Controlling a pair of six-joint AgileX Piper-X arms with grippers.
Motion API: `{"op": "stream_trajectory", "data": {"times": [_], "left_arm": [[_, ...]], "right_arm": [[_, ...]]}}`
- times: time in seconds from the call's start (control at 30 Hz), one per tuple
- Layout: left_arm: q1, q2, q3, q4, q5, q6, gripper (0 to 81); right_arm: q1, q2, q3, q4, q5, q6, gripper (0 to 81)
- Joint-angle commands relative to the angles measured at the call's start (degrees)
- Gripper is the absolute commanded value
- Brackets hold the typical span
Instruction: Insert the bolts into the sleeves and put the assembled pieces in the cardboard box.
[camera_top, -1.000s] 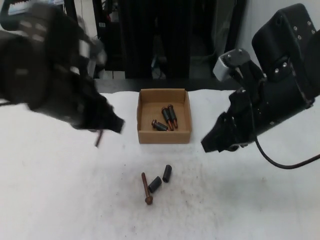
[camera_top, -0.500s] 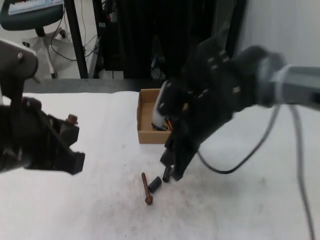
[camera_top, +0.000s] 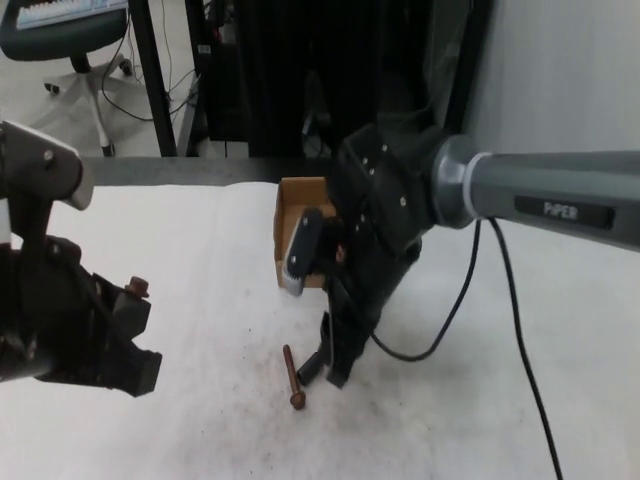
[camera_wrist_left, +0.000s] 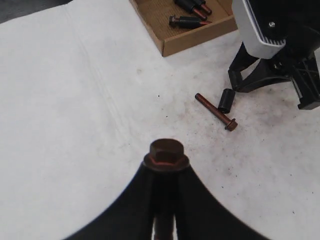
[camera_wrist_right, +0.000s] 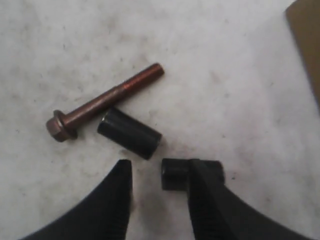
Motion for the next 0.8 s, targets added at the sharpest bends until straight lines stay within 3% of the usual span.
{"op": "stream_trajectory", "data": {"times": [0.0,0.3,0.77], "left_arm": [[0.12,-0.7,-0.1,0.08,-0.09,0.03,0.4],[0.12,-0.7,-0.1,0.08,-0.09,0.03,0.4],[0.12,-0.7,-0.1,0.08,-0.09,0.03,0.4]], "right_arm": [[0.84,-0.25,-0.58,2.32,-0.09,-0.45,34.9],[2.31,-0.25,-0.58,0.36,0.08,-0.61,34.9],[2.28,1.56,-0.64,-6.12,0.51,-7.36,34.9]]}}
